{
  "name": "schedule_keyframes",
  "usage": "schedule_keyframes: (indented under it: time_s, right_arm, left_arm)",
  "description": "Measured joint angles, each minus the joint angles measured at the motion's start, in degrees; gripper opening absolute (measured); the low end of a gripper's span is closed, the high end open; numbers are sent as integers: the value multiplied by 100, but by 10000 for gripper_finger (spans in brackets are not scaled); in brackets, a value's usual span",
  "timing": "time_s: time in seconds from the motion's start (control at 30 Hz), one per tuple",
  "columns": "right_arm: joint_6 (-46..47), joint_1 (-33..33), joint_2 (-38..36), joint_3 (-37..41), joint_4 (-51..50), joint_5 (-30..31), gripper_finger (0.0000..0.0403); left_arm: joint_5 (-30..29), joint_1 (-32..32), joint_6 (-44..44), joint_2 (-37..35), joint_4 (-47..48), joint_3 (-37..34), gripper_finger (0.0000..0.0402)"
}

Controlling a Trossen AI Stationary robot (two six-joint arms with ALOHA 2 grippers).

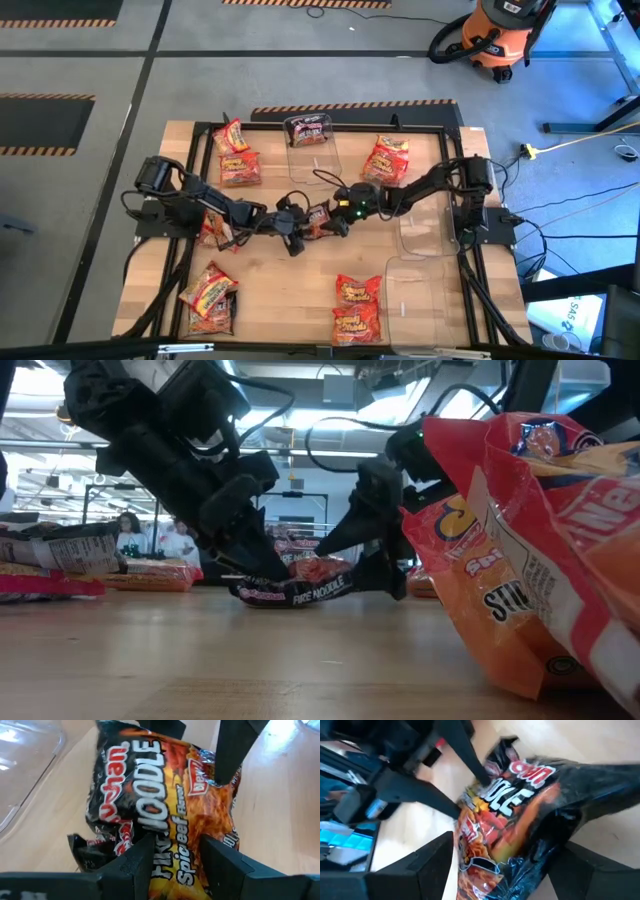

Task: Sort Maruchan noodles
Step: Put the black noodle pack into the top transparent bin

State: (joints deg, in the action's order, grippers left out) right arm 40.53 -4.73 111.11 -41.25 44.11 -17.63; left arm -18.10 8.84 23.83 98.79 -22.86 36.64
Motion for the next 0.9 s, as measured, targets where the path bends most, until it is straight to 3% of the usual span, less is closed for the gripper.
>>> schedule_keyframes:
  time_s: [0.33,0.73,0.9]
  right_arm:
    - [-87,72,-2,-2,235,170,265]
    - [-412,70,-15,-17,257,181,125]
    - [-667,76,-33,-22,263,114,110]
  left_arm:
    - [-43,-2,-82,6,-611,-2,155]
    - [-44,1,-196,-429,-76,0,155]
    - [-59,1,-194,-1142,740,7,155]
